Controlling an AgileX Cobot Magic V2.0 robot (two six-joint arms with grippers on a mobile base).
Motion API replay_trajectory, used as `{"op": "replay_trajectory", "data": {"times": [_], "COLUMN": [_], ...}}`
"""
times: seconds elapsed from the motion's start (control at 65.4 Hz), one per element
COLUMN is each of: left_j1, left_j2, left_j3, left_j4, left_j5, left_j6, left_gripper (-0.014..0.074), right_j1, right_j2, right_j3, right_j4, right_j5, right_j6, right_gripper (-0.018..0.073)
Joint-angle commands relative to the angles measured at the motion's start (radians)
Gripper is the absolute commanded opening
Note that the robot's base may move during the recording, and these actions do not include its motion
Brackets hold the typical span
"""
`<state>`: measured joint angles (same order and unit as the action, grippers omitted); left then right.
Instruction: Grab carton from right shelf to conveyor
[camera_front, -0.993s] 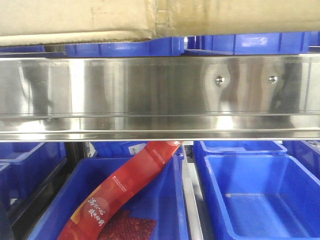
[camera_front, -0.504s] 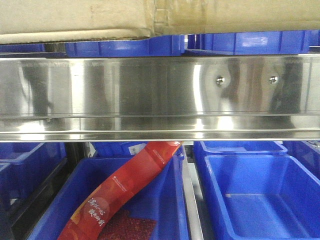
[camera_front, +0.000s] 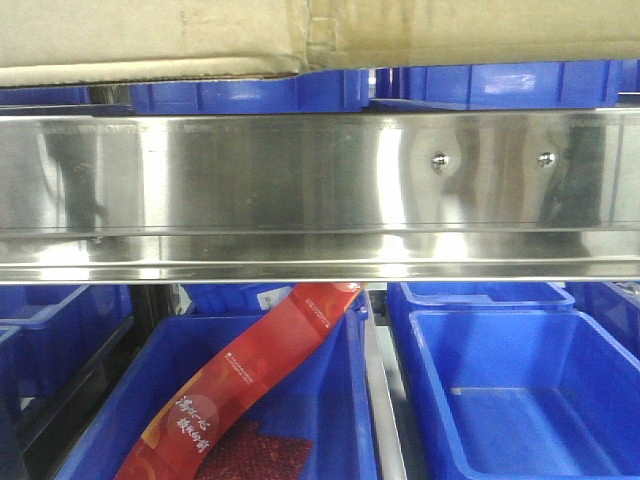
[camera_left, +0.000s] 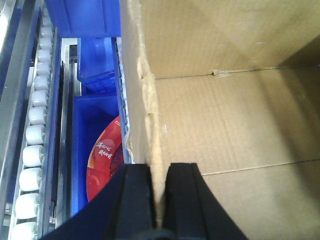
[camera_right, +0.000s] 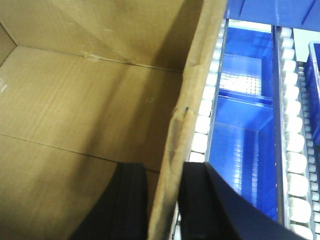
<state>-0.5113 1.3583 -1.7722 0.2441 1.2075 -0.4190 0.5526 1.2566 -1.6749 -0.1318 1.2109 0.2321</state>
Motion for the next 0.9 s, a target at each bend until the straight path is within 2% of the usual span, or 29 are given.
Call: {"op": "replay_trajectory", "data": {"times": [0.0, 0.886], "left_j1": [-0.012, -0.012], "left_j2": [-0.015, -0.015], "left_j3": [-0.002, -0.002], "left_j4": [-0.031, -0.031], "left_j5": [-0.049, -0.049], "left_j6": [-0.006, -0.006], "left_gripper": [-0.0016, -0.0016], "right_j1": [0.001, 0.001], "right_j2": [-0.012, -0.012], "right_j3": [-0.001, -0.001], "right_j4": [0.011, 0.011], "right_j5": [-0.069, -0.069], "right_j6": [-0.018, -0.018], "right_gripper": [-0.0066, -0.0066]}}
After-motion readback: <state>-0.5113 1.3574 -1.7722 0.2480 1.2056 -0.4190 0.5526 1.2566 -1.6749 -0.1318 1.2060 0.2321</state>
